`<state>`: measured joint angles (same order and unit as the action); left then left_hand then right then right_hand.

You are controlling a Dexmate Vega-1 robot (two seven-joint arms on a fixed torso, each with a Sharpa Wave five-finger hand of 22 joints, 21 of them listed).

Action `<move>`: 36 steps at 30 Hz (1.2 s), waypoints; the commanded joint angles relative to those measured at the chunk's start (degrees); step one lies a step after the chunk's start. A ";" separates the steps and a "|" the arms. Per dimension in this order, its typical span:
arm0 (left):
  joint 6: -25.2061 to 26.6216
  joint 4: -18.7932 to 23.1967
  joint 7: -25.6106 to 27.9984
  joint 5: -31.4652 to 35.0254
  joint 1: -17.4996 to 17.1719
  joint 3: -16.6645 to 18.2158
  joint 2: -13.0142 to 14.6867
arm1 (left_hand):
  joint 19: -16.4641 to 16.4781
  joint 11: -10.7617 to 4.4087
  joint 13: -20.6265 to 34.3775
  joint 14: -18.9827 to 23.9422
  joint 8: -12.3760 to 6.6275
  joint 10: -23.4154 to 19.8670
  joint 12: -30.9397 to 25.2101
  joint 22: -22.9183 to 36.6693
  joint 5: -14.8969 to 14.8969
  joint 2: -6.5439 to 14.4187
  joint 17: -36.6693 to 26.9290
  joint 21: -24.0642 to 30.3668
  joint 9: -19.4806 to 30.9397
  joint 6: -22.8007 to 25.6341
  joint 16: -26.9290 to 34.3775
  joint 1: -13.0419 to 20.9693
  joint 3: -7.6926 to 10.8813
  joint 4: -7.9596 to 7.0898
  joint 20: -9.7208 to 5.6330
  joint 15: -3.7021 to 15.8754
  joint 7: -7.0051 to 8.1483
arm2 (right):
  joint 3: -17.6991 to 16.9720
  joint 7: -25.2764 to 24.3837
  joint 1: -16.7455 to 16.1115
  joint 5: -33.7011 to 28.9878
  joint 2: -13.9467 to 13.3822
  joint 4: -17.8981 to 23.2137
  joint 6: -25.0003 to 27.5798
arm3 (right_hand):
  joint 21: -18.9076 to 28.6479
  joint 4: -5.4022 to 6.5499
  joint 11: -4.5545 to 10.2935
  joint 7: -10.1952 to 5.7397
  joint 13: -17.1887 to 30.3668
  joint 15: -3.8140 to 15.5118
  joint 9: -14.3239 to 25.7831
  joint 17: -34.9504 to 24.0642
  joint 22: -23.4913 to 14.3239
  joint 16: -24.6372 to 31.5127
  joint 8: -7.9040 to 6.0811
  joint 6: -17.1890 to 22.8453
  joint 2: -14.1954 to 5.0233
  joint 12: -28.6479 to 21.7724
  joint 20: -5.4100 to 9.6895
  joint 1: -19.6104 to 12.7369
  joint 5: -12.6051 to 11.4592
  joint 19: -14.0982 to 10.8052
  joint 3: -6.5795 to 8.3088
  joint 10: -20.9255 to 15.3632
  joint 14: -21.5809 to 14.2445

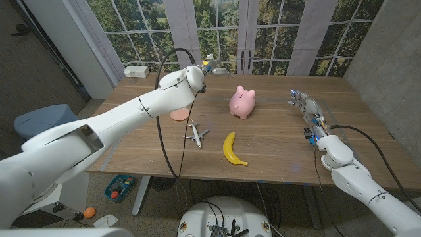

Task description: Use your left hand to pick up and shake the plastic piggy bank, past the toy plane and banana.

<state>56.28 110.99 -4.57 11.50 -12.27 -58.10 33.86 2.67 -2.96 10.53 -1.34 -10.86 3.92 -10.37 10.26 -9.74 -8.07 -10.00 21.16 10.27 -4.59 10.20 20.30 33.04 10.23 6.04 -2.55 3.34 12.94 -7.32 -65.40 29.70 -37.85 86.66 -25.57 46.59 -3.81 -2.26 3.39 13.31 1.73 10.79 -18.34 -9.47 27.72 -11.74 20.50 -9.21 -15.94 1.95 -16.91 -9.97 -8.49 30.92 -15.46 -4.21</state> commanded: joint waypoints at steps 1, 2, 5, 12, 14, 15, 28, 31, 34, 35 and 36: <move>5.03 -2.03 -6.11 2.87 7.68 -8.29 -2.23 | -0.22 0.44 0.28 -0.41 -0.51 0.57 -0.35 0.18 -0.26 -0.82 -0.23 -0.35 0.27 0.19 -0.02 0.02 -0.49 0.01 0.19 -0.16 -0.16 | -0.77 0.33 -1.03 0.52 0.03 -0.27 -1.31 | -0.47 -0.32 0.24 0.16 -0.01 -0.01 0.28 -0.04 -0.11 -0.13 -0.22 0.61 -0.20 0.28 -0.02 -0.14 -0.23 -0.46 -0.14 -0.54 -0.51; 5.46 -2.22 -6.62 3.01 8.26 -8.95 -2.42 | -0.21 0.43 0.28 -0.42 -0.56 0.62 -0.35 0.18 -0.27 -0.86 -0.23 -0.38 0.27 0.25 0.00 0.07 -0.53 0.00 0.20 -0.24 -0.28 | -0.82 0.37 -1.10 0.54 0.00 -0.26 -1.35 | -0.48 -0.34 0.24 0.25 -0.02 -0.07 0.28 -0.03 -0.11 -0.13 -0.22 0.64 -0.22 0.27 -0.10 -0.15 -0.24 -0.58 -0.15 -0.62 -0.54; 6.39 -2.81 -7.49 3.13 9.43 -10.28 -3.00 | -0.31 0.58 0.30 -0.66 -0.56 0.96 -0.28 0.19 -0.29 -0.96 -0.24 -0.50 0.29 0.10 -0.04 0.18 -0.64 -0.01 0.21 -0.31 -0.24 | -0.94 0.47 -1.26 0.56 -0.07 -0.28 -1.52 | -0.63 -0.43 0.15 0.36 -0.06 -0.25 0.29 0.02 -0.11 -0.13 -0.24 0.76 -0.26 0.26 -0.25 -0.17 -0.25 -0.67 -0.21 -0.81 -0.65; 9.48 -4.72 -9.51 3.16 12.75 -14.19 -4.92 | -0.59 0.70 0.33 -1.07 -0.47 1.77 -0.16 0.20 -0.33 -1.22 -0.25 -0.84 0.33 -0.51 -0.03 0.45 -0.97 -0.08 0.34 -0.48 -0.30 | -1.32 0.95 -1.41 0.96 -0.16 -0.61 -1.95 | -0.77 -0.55 0.07 0.37 -0.10 -0.24 0.30 0.08 -0.11 -0.16 -0.24 0.87 -0.29 0.30 -0.31 -0.20 -0.27 -0.92 -0.27 -0.90 -0.71; 10.43 -5.28 -10.07 3.15 13.93 -15.65 -5.55 | -0.63 0.71 0.33 -1.25 -0.50 1.91 -0.15 0.21 -0.34 -1.24 -0.25 -0.91 0.34 -0.56 -0.06 0.53 -1.03 -0.09 0.33 -0.52 -0.50 | -1.41 1.08 -1.39 1.09 -0.16 -0.74 -2.02 | -0.81 -0.57 0.08 0.37 -0.11 -0.23 0.30 0.10 -0.11 -0.17 -0.23 0.88 -0.30 0.31 -0.30 -0.21 -0.27 -0.93 -0.29 -0.91 -0.72; 10.78 -5.52 -10.26 3.09 14.44 -16.28 -5.80 | -0.65 0.76 0.34 -1.26 -0.54 1.98 -0.16 0.21 -0.35 -1.25 -0.26 -0.96 0.35 -0.53 -0.04 0.59 -1.06 -0.10 0.23 -0.51 -0.66 | -1.44 1.26 -1.37 1.17 -0.21 -0.85 -2.08 | -0.84 -0.59 0.04 0.36 -0.12 -0.29 0.30 0.11 -0.11 -0.18 -0.23 0.89 -0.31 0.32 -0.33 -0.21 -0.28 -0.96 -0.29 -0.90 -0.73; 15.35 -9.99 -10.58 -0.80 19.08 -21.61 -10.21 | -0.62 1.86 0.38 -1.48 -0.62 2.60 -0.22 0.22 -0.38 -1.55 -0.27 -1.26 0.39 -0.81 0.09 0.80 -1.59 -0.21 0.08 -0.68 -1.44 | -1.59 2.66 -0.96 1.94 -0.18 -2.44 -2.83 | -1.30 -0.80 -0.06 0.37 -0.21 -0.33 0.32 0.23 -0.12 -0.22 -0.19 1.01 -0.43 0.46 -0.34 -0.26 -0.31 -1.22 -0.42 -0.98 -0.93; 14.00 -11.24 -10.74 -2.00 20.06 -22.94 -10.66 | -0.54 2.02 0.38 -1.46 -0.55 2.75 -0.22 0.23 -0.38 -1.61 -0.28 -1.29 0.40 -1.01 0.13 0.70 -1.74 -0.30 0.08 -0.76 -1.53 | -1.61 2.83 -0.82 2.13 -0.13 -2.73 -2.84 | -1.45 -0.84 -0.04 0.35 -0.24 -0.31 0.32 0.26 -0.13 -0.25 -0.17 1.03 -0.47 0.47 -0.35 -0.27 -0.32 -1.28 -0.47 -1.09 -0.94; 12.84 -12.72 -11.46 -3.05 21.05 -24.16 -11.28 | -0.35 2.13 0.39 -1.40 -0.44 2.97 -0.22 0.24 -0.39 -1.63 -0.28 -1.32 0.42 -1.36 0.20 0.62 -1.92 -0.40 0.09 -0.78 -1.69 | -1.60 3.19 -0.62 2.28 -0.12 -3.22 -3.03 | -1.54 -0.86 -0.01 0.36 -0.25 -0.24 0.33 0.27 -0.13 -0.23 -0.15 1.03 -0.50 0.47 -0.38 -0.28 -0.33 -1.30 -0.48 -1.18 -1.03; 12.78 -13.24 -11.49 -3.31 21.22 -24.42 -11.61 | -0.32 2.20 0.39 -1.38 -0.41 3.03 -0.21 0.24 -0.39 -1.61 -0.28 -1.33 0.42 -1.46 0.21 0.60 -1.95 -0.43 0.09 -0.82 -1.71 | -1.64 3.20 -0.59 2.51 -0.02 -3.28 -3.02 | -1.56 -0.87 0.00 0.37 -0.25 -0.32 0.33 0.28 -0.13 -0.24 -0.17 1.08 -0.51 0.48 -0.38 -0.28 -0.33 -1.34 -0.49 -1.16 -1.04; 12.85 -13.86 -11.56 -3.53 21.47 -24.79 -12.04 | -0.27 2.22 0.39 -1.41 -0.39 3.05 -0.21 0.24 -0.40 -1.60 -0.28 -1.32 0.42 -1.52 0.21 0.60 -1.96 -0.44 0.10 -0.82 -1.74 | -1.62 3.21 -0.51 2.39 -0.03 -3.42 -3.09 | -1.58 -0.88 -0.02 0.36 -0.26 -0.36 0.33 0.28 -0.13 -0.23 -0.16 1.07 -0.52 0.47 -0.40 -0.29 -0.33 -1.37 -0.49 -1.21 -1.08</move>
<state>69.38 101.65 -15.04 11.11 5.75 -78.61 24.73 2.25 -1.01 10.82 -2.37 -11.05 6.69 -10.37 10.26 -9.74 -9.04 -9.99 19.84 10.55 -5.74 10.20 20.83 31.28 9.73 6.03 -3.17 1.82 11.42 -4.95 -66.43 31.52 -37.97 84.44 -28.16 45.26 -4.36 -2.35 3.98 13.04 1.33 10.79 -18.08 -9.46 27.72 -11.73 21.08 -9.21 -15.46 1.52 -16.91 -9.97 -9.32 30.37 -16.18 -4.62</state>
